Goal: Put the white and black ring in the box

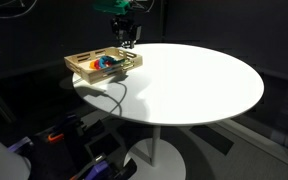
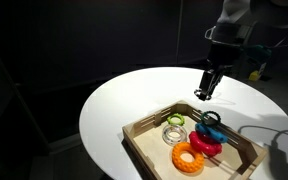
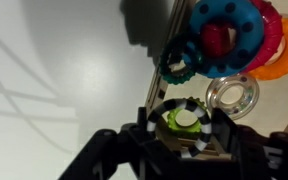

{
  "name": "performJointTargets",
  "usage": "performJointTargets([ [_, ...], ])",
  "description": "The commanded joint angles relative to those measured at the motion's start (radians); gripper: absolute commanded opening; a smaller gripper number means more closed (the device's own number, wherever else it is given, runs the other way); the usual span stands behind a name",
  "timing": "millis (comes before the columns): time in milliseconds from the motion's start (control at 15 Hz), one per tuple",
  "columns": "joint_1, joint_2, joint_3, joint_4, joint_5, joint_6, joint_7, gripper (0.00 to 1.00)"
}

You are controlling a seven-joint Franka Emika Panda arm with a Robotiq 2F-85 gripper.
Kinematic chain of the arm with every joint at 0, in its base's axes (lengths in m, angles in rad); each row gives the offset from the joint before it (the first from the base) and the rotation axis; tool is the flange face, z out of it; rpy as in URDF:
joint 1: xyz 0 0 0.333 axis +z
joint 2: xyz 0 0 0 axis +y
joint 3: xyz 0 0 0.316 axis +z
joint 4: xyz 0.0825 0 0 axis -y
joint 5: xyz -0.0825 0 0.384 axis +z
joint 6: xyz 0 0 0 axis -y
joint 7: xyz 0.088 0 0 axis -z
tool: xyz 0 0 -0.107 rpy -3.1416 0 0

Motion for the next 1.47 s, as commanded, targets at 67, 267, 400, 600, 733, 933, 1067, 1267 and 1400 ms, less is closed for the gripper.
performJointTargets([
  [67,0.024,-0.041,0.021,-0.04,0.011,0.0,-0.051,0.4],
  [267,0.034,-0.039,0.028,-0.043,-0.007,-0.013,-0.053,0.92],
  [400,0.035,-0.039,0.027,-0.045,-0.013,-0.019,-0.052,1.0],
  [600,0.027,-0.042,0.019,-0.036,-0.003,-0.05,-0.061,1.0],
  [733,0.018,-0.044,0.011,-0.025,0.006,-0.099,-0.062,1.0],
  [933,0.002,-0.056,-0.008,-0.012,0.003,-0.187,-0.049,1.0],
  [1067,-0.012,-0.068,-0.023,0.001,-0.003,-0.265,-0.026,1.0],
  [1267,-0.031,-0.092,-0.042,0.015,-0.005,-0.376,-0.008,1.0],
  [1400,-0.042,-0.116,-0.053,0.017,-0.022,-0.426,0.007,1.0],
])
